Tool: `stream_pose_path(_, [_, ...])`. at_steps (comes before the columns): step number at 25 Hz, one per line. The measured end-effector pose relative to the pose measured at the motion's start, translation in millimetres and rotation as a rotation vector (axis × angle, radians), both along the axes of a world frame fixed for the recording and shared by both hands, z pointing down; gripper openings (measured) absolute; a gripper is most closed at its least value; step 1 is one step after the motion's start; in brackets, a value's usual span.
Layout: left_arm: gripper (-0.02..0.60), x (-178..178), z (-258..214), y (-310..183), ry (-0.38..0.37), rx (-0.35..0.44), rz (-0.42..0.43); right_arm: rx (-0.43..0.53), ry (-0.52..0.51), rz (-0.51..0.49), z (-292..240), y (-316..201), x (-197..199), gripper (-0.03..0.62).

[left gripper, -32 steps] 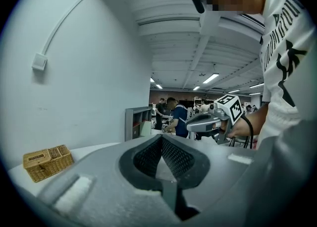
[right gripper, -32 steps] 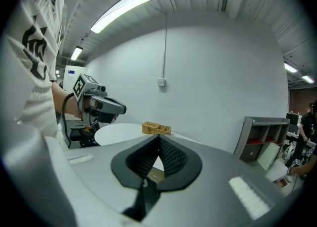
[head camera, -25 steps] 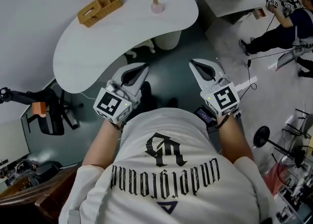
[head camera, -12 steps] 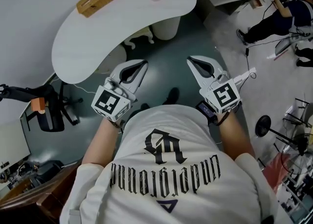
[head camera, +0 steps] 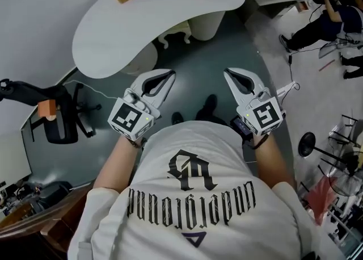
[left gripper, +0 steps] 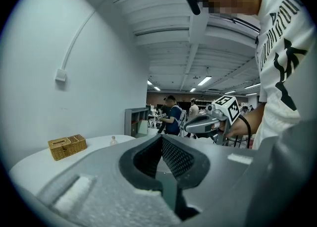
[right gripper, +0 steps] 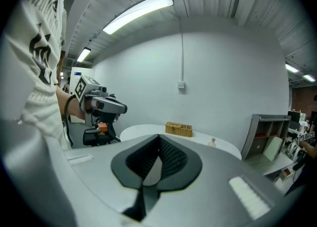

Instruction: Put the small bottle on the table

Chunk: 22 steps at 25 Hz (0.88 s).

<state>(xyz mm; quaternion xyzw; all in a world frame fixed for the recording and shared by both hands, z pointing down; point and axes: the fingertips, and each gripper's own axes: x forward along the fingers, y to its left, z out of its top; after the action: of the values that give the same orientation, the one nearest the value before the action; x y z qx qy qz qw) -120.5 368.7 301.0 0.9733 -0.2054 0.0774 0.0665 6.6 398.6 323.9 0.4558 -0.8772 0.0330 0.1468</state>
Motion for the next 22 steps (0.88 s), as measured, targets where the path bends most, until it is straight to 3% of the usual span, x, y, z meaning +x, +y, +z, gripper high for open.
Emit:
stream_pose_path(10, [0.008,-69,6,31,0.022,-0.009,0.011,0.000,-0.007,-0.017,5,36,-77,0.003])
stream_pose_path(22, [0.008,-84,1,42,0.034,-0.009,0.027,-0.005,-0.005,-0.005,3,48,-96,0.003])
